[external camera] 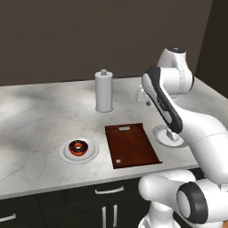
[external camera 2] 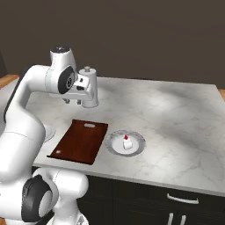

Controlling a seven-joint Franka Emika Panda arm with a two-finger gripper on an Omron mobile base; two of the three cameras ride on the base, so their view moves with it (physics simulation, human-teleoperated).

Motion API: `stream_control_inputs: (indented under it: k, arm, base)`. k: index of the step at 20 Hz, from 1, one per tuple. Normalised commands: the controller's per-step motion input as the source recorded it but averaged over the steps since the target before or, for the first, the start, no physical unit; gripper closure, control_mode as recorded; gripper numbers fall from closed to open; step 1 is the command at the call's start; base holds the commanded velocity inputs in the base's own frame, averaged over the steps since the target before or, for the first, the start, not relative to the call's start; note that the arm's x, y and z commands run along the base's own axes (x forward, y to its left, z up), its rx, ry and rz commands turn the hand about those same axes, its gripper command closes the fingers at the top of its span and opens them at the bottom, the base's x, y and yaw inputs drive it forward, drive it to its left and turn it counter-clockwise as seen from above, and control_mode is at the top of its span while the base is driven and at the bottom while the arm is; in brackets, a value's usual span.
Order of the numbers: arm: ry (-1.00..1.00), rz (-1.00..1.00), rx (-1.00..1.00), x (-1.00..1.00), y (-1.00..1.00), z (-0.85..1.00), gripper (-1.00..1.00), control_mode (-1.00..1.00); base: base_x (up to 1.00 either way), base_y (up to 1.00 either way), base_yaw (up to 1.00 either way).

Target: Move the dessert items from the plates to the tray.

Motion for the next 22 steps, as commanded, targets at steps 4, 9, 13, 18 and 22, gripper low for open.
stream_control_inputs:
  k: [4, 9, 13, 18, 22]
  arm:
    - [0.00, 0.00, 0.00, 0.00, -0.14, 0.00, -1.00, -1.00]
    - [0.01, 0.02, 0.00, 0.00, -0.46, -0.01, -1.00, -1.00]
    - [0.09, 0.00, 0.00, 0.00, -0.07, -0.10, -1.00, -1.00]
    - [0.08, 0.00, 0.00, 0.00, -0.46, -0.28, -1.00, -1.00]
    - [0.10, 0.00, -0.02, 0.00, -0.71, -0.36, -1.00, -1.00]
  base:
    - [0.00, 0.00, 0.00]
    - [0.00, 0.00, 0.00]
    - [0.00, 0.00, 0.00]
    - [0.00, 0.00, 0.00]
    - [0.00, 0.00, 0.00]
